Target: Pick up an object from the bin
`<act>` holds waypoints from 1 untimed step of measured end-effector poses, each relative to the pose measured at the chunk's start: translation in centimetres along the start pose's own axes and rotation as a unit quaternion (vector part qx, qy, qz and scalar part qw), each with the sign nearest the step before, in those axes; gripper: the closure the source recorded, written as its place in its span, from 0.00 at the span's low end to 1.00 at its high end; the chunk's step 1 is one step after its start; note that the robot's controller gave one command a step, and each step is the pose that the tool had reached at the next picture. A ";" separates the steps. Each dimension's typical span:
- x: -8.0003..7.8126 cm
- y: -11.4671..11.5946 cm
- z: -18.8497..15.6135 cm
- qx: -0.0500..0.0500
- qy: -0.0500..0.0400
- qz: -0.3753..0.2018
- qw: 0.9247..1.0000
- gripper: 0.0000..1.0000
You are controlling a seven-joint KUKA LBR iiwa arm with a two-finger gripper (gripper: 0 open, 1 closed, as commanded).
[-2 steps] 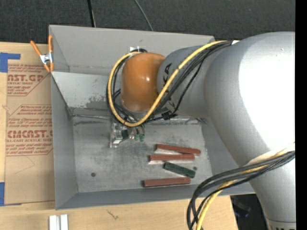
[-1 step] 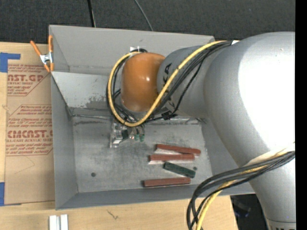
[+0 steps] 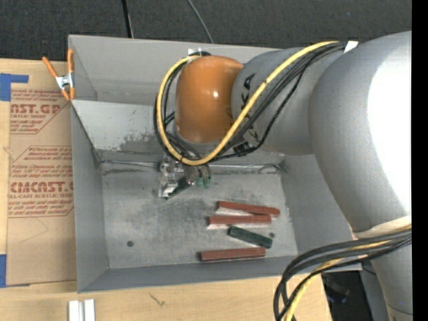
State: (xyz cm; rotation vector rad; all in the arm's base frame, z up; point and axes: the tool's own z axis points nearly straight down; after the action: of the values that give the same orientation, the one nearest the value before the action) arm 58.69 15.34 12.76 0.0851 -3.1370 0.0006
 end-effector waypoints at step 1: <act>1.9 -8.0 -0.9 0.000 -0.002 0.008 1.000 0.00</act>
Offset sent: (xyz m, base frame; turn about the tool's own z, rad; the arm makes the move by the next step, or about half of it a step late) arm 0.0000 0.0000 0.0000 0.0000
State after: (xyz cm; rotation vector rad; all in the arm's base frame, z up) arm 57.27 7.22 13.64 0.0587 -3.1420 0.0000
